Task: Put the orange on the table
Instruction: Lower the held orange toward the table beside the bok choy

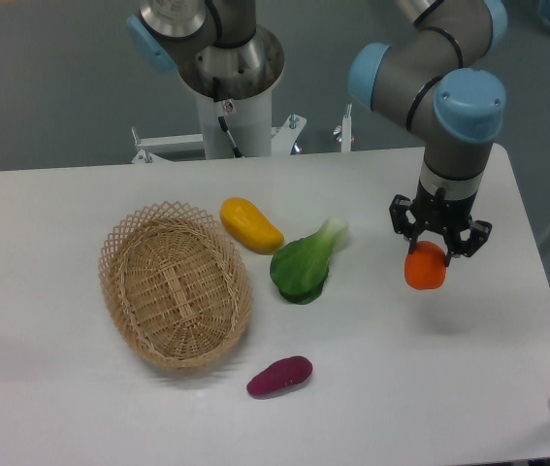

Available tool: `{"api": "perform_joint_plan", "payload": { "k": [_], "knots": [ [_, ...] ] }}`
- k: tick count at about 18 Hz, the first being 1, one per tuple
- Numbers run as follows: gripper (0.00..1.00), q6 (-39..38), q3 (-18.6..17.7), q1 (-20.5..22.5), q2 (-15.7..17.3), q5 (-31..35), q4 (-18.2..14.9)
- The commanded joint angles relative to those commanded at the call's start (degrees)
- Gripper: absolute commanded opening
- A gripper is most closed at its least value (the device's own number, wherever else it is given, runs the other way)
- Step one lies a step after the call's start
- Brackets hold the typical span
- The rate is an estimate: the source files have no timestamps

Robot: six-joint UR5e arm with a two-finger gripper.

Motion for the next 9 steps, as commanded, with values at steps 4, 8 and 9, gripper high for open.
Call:
{"api": "perform_joint_plan", "payload": {
  "k": [4,8,9],
  "knots": [
    [0.39,-0.3,0.0,-0.1,-0.1,0.4,0.0],
    [0.39,-0.4,0.1,-0.1,-0.1,0.4,-0.1],
    [0.39,-0.5,0.2,-0.1,-0.3,0.4,-0.1]
  ]
}}
